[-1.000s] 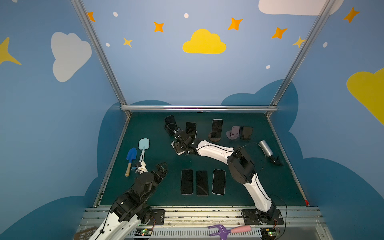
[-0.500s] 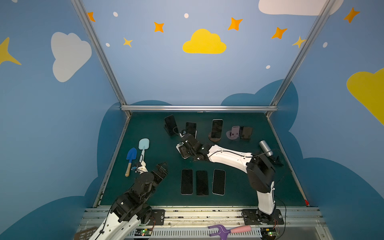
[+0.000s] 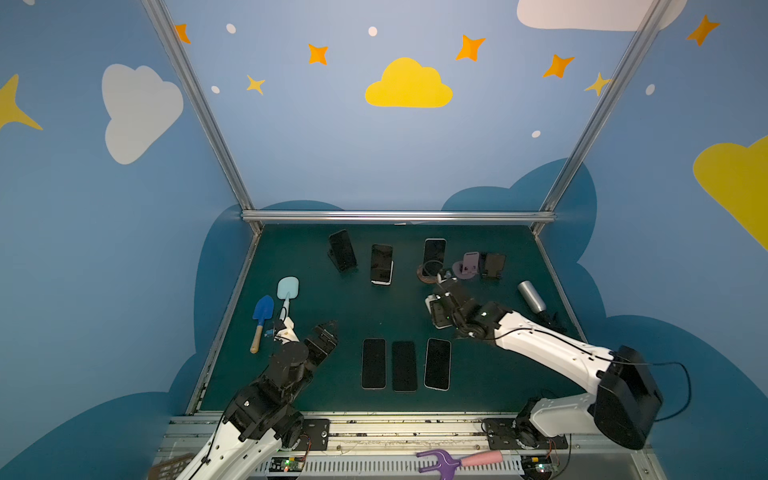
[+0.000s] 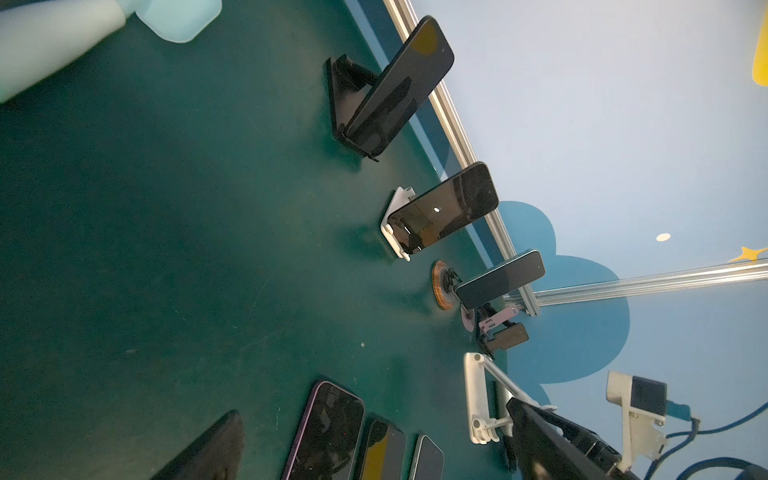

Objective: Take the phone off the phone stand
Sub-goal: 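Carry the white stand beside the lilac stand and release it, right gripper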

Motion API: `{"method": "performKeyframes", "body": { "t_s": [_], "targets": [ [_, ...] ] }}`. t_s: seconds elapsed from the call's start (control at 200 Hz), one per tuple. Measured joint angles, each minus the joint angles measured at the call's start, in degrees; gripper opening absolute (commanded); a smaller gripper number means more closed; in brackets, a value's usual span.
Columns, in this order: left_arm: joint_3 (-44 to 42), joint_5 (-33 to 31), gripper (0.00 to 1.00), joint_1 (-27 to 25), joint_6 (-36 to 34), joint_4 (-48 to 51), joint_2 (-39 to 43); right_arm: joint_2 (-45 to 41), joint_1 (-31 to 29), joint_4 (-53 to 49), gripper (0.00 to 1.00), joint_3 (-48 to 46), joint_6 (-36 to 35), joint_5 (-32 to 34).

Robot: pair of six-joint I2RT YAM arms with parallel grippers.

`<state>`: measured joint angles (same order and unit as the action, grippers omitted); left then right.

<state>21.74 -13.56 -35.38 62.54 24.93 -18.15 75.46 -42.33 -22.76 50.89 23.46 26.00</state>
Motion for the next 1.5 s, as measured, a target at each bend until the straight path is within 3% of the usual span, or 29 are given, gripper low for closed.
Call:
{"method": "performKeyframes", "body": {
  "t_s": [0.21,0.456,0.841,1.176,1.362,1.502],
  "targets": [
    [0.00,1.60,1.00,0.09,0.04,-4.04,-5.51,-1.92,14.16,1.51,0.57,-5.11,-1.16,-2.45],
    [0.00,2.14,1.00,0.11,0.26,-6.16,-6.03,4.96,22.23,5.70,0.57,-3.21,-3.87,-7.41],
    [-0.02,2.05,1.00,0.11,0.02,-6.29,-3.69,12.22,26.88,5.16,0.63,3.56,-8.07,-10.95],
    [-0.04,2.08,1.00,0.28,-0.46,-6.12,-2.93,20.39,29.27,-6.03,0.81,16.70,-8.33,-14.51],
    [-0.04,2.05,1.00,0.39,-0.81,-5.22,-1.86,19.58,29.07,-10.45,0.84,17.49,-7.23,-14.16],
    [0.02,1.84,1.00,0.48,-1.22,-4.26,-1.62,13.31,27.43,-13.33,0.86,17.46,-5.64,-11.89]
  ]
}}
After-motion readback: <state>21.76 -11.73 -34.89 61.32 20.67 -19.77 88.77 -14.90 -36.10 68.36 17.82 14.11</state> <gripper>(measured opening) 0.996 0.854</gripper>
